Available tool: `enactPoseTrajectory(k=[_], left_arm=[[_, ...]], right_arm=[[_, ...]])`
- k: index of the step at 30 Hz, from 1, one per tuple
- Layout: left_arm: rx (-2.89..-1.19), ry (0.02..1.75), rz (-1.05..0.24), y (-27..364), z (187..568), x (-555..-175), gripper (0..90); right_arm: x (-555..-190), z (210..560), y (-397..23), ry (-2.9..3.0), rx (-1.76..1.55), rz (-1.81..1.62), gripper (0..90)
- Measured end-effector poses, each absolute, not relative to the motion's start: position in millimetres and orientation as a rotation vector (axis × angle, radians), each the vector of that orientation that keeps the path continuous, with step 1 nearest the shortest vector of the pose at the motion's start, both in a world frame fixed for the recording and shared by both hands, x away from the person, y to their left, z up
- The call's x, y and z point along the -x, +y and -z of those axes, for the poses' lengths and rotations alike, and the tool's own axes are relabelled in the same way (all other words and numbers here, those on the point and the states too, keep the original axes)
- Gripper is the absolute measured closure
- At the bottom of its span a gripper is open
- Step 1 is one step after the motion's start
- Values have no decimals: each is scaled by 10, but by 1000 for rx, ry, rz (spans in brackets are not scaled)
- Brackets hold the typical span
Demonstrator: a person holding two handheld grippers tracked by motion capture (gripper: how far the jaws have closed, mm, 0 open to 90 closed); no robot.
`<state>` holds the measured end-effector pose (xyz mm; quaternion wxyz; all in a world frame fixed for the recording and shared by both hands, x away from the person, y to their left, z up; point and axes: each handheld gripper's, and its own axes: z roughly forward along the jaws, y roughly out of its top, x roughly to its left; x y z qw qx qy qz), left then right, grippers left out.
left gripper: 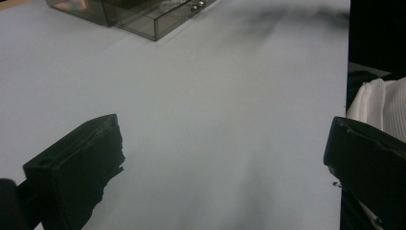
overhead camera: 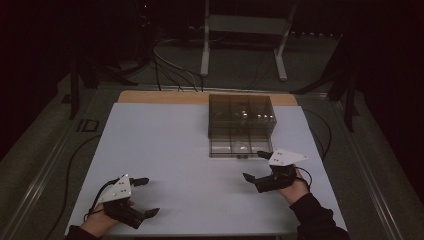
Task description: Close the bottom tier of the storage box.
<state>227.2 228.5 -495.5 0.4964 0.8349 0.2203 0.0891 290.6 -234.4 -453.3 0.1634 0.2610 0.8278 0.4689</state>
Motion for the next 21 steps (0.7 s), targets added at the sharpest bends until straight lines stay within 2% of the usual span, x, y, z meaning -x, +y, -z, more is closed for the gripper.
enactPoseTrajectory(k=[21], left_arm=[[-2023,530,-214,2283,4955,-2276,1]], right_arm=[[-3117,4494,-1963,2348,-680,-1320,94]])
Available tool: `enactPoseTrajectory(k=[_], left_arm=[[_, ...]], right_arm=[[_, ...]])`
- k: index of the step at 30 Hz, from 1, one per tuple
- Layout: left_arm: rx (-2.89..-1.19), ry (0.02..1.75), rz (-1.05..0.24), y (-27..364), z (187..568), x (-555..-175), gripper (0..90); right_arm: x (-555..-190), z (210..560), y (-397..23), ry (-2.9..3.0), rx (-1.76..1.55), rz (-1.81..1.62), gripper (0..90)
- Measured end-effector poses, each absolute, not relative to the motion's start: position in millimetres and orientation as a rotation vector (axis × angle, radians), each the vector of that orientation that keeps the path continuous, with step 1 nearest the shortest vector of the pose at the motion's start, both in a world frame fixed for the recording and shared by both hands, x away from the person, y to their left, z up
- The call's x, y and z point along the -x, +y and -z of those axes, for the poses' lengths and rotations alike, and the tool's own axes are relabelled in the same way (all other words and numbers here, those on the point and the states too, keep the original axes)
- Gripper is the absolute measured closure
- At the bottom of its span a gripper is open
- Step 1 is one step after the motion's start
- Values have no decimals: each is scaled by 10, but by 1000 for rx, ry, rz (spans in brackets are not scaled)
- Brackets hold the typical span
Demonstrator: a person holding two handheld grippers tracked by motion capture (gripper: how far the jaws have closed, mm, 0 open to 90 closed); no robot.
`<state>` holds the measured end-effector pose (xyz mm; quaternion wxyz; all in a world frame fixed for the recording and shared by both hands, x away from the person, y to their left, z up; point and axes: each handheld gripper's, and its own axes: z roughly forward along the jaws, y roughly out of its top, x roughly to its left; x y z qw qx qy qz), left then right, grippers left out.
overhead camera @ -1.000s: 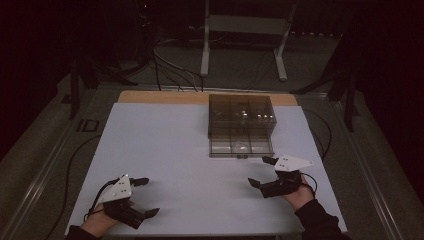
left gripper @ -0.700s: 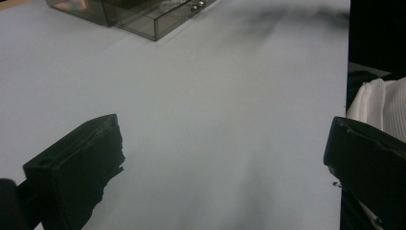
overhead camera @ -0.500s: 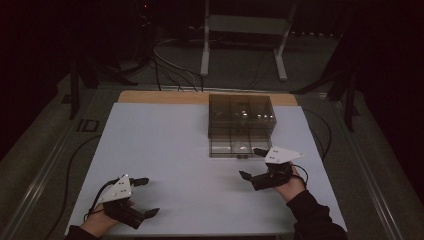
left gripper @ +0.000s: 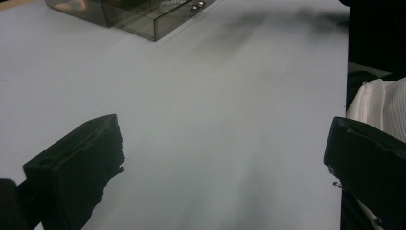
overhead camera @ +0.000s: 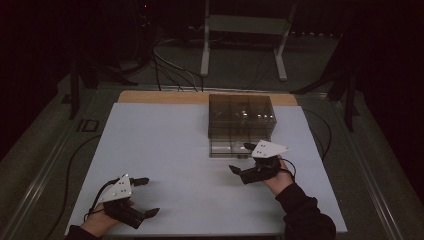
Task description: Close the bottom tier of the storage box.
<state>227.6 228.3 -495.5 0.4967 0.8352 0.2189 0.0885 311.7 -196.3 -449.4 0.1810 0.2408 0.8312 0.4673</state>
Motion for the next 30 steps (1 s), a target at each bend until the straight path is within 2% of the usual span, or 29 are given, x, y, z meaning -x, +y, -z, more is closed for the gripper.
enactPoseTrajectory(k=[30], left_arm=[[-2022,527,-215,2280,4953,-2277,2]], right_arm=[[-3310,4878,-1697,2359,-808,-1242,91]])
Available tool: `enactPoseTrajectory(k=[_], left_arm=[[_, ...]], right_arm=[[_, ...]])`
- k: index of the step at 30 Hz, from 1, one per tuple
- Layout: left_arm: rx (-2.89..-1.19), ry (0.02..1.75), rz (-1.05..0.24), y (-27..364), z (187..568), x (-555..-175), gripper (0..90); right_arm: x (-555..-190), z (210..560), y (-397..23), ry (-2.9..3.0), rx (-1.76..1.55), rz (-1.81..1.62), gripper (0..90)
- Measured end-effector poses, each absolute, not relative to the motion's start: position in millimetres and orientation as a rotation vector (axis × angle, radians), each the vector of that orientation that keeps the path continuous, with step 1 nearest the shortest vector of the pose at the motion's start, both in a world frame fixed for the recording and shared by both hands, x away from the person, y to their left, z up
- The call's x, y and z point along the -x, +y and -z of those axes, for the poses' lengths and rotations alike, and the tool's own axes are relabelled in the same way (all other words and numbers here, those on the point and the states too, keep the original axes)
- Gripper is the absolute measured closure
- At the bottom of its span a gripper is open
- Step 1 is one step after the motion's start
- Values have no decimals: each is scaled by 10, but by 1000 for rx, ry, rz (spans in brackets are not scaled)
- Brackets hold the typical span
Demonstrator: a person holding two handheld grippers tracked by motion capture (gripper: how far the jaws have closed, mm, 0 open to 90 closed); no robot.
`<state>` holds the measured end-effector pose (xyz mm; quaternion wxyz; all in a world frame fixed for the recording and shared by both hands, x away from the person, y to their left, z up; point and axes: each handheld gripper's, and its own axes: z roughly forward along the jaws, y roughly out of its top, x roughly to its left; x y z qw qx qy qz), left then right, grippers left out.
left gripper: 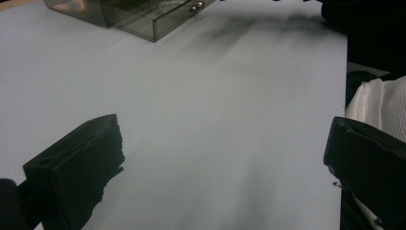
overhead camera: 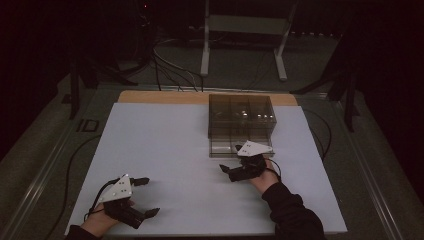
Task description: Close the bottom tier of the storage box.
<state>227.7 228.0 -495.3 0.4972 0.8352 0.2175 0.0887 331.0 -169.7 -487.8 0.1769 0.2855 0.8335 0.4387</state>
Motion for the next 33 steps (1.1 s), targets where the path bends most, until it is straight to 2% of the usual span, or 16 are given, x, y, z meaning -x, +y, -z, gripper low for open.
enactPoseTrajectory(k=[9,13,15,23,30,33], left_arm=[[-2024,525,-215,2278,4954,-2277,1],[-2024,525,-216,2278,4955,-2278,1],[-2024,524,-215,2277,4955,-2277,1],[-2029,523,-217,2274,4956,-2278,1],[-2031,522,-217,2272,4956,-2277,1],[-2032,522,-218,2271,4957,-2277,1]], right_arm=[[-3342,5003,-1702,2362,-918,-1188,105],[-3333,5029,-1709,2367,-933,-1172,170],[-3317,5056,-1708,2395,-894,-1129,247],[-3289,5111,-1688,2422,-881,-1081,335],[-3295,5104,-1696,2425,-918,-1102,499],[-3307,5110,-1704,2425,-929,-1089,543]])
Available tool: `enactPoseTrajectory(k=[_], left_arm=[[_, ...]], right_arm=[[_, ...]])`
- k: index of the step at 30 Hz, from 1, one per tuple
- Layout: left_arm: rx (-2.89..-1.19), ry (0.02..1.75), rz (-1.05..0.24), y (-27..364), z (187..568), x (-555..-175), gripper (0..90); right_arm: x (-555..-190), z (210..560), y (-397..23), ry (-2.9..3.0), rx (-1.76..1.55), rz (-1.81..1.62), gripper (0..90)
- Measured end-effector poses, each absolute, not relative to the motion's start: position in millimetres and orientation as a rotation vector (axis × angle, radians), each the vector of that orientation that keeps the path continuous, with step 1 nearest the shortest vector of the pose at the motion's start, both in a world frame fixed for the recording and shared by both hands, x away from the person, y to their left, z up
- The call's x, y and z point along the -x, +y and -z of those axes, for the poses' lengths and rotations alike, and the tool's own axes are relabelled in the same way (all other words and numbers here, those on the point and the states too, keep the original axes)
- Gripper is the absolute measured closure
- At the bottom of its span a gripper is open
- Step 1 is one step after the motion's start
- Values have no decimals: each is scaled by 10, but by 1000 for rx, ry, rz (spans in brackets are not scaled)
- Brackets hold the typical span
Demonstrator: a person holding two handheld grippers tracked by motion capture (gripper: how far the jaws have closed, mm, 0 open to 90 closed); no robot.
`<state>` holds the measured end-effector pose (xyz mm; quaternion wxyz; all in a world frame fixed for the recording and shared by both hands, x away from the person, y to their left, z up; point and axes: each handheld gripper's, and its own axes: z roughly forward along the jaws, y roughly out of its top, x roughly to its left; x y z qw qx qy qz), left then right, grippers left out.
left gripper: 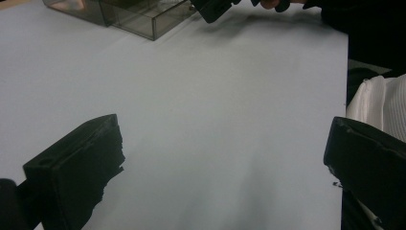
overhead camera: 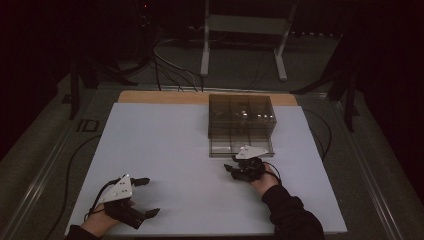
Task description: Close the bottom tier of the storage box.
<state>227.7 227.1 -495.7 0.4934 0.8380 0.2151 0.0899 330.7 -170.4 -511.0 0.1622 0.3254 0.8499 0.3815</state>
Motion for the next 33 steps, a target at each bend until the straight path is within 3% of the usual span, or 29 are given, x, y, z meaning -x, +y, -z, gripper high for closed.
enactPoseTrajectory(k=[26,33], left_arm=[[-2033,521,-217,2272,4958,-2279,2],[-2034,522,-218,2270,4959,-2278,1]], right_arm=[[-3322,5092,-1730,2405,-921,-985,894],[-3315,5080,-1722,2369,-898,-962,900]])
